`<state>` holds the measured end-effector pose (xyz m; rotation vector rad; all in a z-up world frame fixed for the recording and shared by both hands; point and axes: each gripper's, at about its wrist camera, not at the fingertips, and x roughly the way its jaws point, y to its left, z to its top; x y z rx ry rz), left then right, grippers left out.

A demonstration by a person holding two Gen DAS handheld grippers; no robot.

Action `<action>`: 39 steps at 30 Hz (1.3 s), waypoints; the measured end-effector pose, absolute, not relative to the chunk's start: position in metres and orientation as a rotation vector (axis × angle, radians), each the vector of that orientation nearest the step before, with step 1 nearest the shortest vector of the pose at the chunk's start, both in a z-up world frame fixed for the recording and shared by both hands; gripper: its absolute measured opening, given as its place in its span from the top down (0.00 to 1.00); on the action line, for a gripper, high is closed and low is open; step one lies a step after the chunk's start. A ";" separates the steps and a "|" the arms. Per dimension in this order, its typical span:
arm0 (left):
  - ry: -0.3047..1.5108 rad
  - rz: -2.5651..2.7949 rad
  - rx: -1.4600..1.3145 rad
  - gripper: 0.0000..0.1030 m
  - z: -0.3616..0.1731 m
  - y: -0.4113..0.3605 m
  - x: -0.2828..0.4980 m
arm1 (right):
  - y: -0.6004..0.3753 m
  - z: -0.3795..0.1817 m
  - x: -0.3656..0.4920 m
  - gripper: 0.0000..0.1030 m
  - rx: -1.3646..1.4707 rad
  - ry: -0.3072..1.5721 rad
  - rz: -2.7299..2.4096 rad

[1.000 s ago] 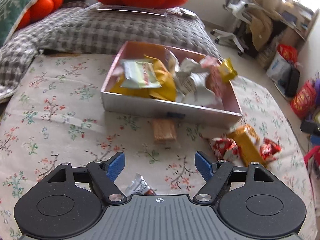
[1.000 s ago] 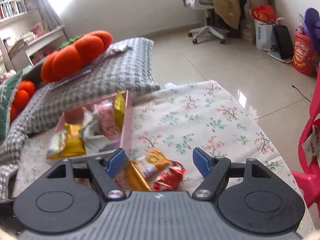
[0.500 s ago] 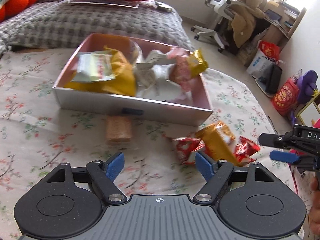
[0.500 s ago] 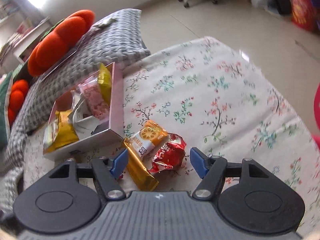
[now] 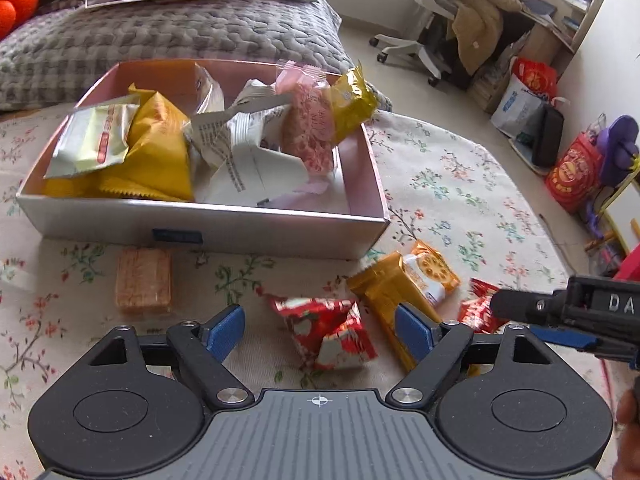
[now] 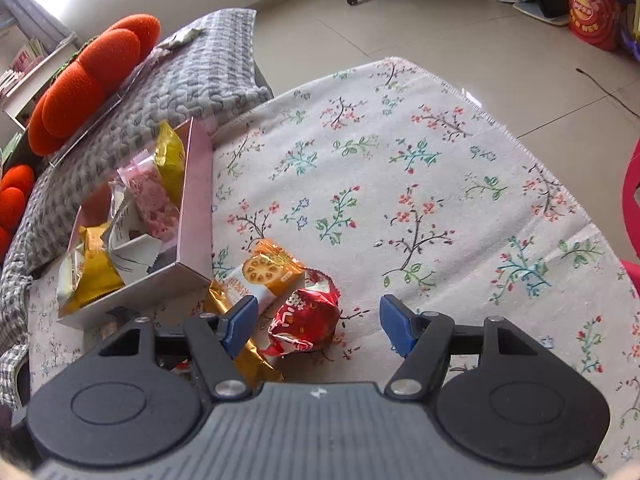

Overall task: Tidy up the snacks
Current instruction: 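Grasp a red candy packet with the left gripper while the right grasps another red packet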

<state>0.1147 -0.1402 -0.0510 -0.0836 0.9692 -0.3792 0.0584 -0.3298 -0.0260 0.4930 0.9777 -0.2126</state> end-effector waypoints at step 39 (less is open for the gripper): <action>0.839 -0.292 -0.189 0.69 -0.010 -0.061 0.148 | -0.319 -0.012 0.072 0.74 0.466 0.862 -0.192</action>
